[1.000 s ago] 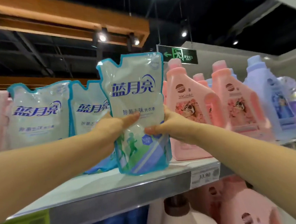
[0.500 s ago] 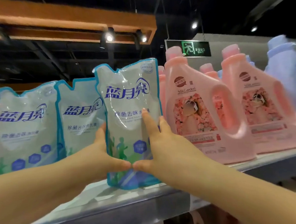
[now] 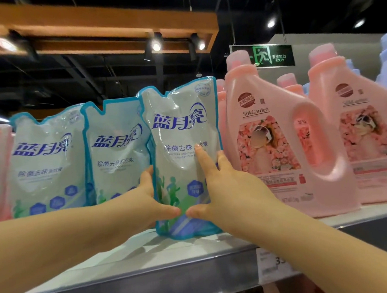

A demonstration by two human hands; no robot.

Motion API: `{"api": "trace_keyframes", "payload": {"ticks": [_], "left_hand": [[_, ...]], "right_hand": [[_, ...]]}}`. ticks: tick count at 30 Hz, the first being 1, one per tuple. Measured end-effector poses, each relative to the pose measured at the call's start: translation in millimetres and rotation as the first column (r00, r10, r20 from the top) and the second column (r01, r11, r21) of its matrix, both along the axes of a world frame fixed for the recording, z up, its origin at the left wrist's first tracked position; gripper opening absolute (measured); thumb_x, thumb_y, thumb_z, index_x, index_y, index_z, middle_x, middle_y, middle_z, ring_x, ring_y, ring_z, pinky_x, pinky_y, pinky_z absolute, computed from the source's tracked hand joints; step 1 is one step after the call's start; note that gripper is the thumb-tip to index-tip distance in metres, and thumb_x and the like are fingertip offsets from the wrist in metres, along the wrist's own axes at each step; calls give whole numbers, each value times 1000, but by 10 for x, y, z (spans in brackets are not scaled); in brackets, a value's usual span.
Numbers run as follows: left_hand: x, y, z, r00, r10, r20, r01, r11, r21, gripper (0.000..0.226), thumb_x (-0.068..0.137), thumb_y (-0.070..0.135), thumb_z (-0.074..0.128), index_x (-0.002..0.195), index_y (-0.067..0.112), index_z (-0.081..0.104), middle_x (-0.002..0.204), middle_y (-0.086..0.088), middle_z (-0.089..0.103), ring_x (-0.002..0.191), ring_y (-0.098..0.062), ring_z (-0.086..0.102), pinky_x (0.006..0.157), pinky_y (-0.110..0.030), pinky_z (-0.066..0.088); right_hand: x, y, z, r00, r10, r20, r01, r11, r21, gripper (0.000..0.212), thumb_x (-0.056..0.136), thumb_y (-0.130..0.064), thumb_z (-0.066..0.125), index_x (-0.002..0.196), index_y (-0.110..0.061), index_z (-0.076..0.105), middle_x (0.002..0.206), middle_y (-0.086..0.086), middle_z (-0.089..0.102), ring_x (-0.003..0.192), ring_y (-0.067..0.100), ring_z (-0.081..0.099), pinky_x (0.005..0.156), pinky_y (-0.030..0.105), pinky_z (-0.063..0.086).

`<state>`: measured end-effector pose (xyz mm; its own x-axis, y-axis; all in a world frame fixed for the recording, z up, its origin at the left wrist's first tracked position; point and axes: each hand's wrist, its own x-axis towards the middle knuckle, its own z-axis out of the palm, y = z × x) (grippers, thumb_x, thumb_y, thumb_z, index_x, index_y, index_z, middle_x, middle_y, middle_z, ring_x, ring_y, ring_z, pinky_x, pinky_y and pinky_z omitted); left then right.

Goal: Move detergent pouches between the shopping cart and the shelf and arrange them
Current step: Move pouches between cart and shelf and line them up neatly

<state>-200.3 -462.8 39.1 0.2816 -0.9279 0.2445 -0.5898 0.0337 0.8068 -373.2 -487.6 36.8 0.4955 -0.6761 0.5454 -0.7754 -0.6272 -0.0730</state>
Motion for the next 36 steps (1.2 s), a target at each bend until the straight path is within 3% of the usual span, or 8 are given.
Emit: {"api": "trace_keyframes", "payload": {"ticks": [3,14,18,21,24,27,31,36], "left_hand": [[-14,-4,-9,989,59,132,-56,998,-22,112,70,23,79,146,36,-3,131,-3,52,114,-24,56,95,-30,43],[-76,96,21,963,156,221,-163,987,11,108,76,32,74,143,43,-10,122,-7,56,104,-28,61,91,-45,51],[-156,389,165,951,169,261,-126,977,-173,97,81,28,70,146,38,-1,141,-11,42,121,-27,49,106,-41,38],[-229,666,228,930,176,324,-53,933,-357,76,84,26,65,143,36,18,135,-4,44,116,-20,50,99,-35,40],[-308,883,136,855,202,478,56,880,-472,44,87,27,60,127,33,44,106,8,56,98,-12,56,88,-31,46],[-387,1047,-133,873,177,455,129,816,-564,11,88,27,59,98,30,61,80,15,60,76,-4,58,75,-25,44],[-646,1258,-656,887,187,421,174,711,-681,22,84,35,53,95,21,66,71,17,57,63,-7,57,68,-18,42],[-1095,1667,-1439,942,-64,329,263,751,-606,25,86,35,47,92,20,67,77,5,70,74,-15,63,72,-32,42]], "right_hand": [[41,-14,24,1000,-17,-22,17,1000,6,105,84,-55,58,144,-31,-26,156,20,-11,126,37,46,97,40,41],[24,19,86,1000,12,12,-13,996,85,108,82,-50,64,144,-34,-23,156,18,-11,130,36,42,102,38,38],[-111,118,183,991,53,126,-60,997,45,97,81,-49,64,149,-30,-2,152,10,26,128,27,44,98,35,39],[-224,284,206,971,91,222,-93,996,-4,65,87,-44,60,143,-25,33,131,2,54,116,20,53,89,30,42],[-303,427,87,869,194,456,-176,981,-82,31,88,-34,59,119,-26,62,99,-9,65,98,11,59,82,21,44],[-394,692,-204,760,243,602,-153,968,-198,17,87,-26,60,100,-25,70,84,-11,66,84,6,60,79,22,45],[-465,1258,-787,615,227,755,-144,974,-176,11,85,-19,62,89,-25,71,71,-18,64,72,-1,62,80,29,52],[-601,2082,-1568,571,17,821,34,998,-44,14,86,-19,58,87,-28,69,75,-15,66,78,3,65,77,32,54]]}}
